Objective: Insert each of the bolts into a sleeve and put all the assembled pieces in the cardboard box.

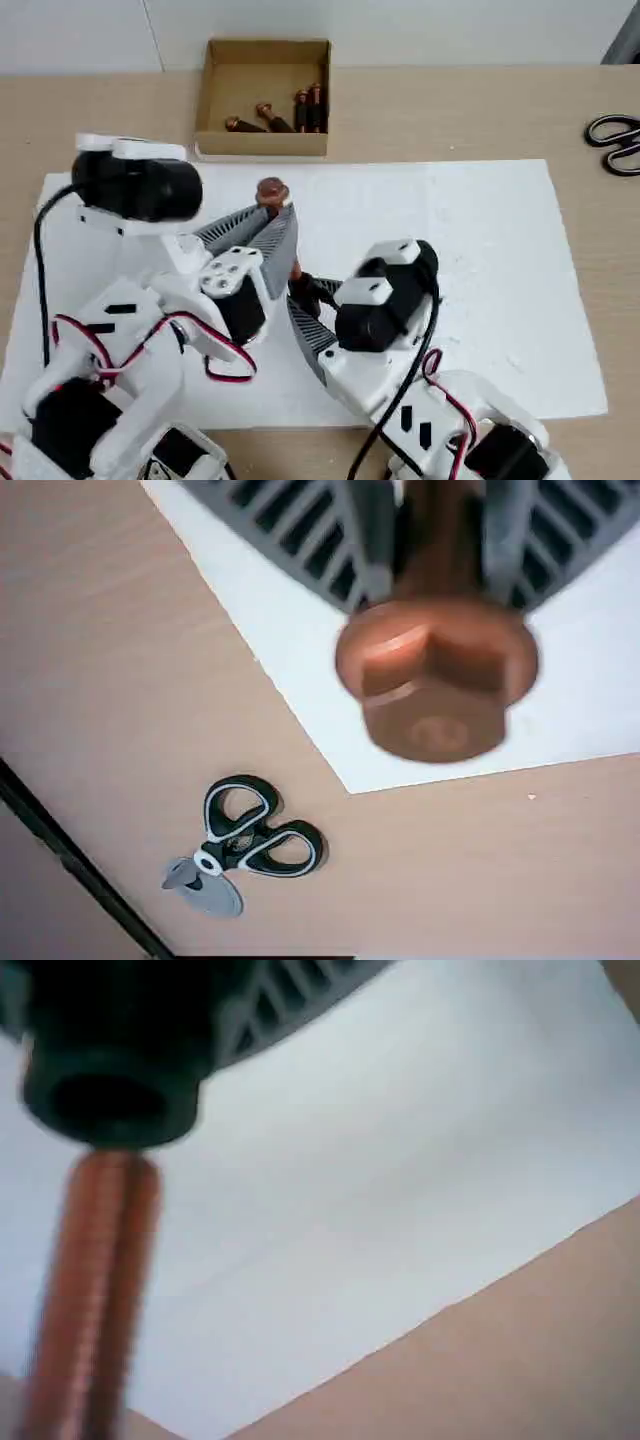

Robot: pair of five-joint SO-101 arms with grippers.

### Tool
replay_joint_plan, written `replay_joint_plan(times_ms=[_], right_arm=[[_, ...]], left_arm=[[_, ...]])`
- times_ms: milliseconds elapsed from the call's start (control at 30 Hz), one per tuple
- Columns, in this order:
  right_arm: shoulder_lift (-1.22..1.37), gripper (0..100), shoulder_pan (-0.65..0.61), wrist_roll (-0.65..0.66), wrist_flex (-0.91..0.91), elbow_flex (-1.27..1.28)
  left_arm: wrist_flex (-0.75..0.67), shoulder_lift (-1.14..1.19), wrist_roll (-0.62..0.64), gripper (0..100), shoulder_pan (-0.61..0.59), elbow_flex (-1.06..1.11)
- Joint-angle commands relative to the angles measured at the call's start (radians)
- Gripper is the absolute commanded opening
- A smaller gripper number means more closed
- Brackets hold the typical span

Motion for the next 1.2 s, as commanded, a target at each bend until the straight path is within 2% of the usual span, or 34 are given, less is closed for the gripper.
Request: replay_joint_plan(times_ms=[0,667,867,1167], right_arm=[[-0.002,0.3,-0.007,-0.009,0.002,-0.006],[0.007,0.3,-0.005,0.021,-0.068,-0.012],[0.007,0.3,-0.002,0.041,-0.071,-0.012],[0.007,0.3,0.004,0.055,-0.097,-0.012]], left_arm=[[-0.025,-0.003,-0.012,1,0.006,-0.045],[-0.005,-0.005,0.014,1,0.015,0.015],[0.087,-0.005,0.048,1,0.117,0.019],[0.155,-0.011,0.021,1,0.169,0.094]])
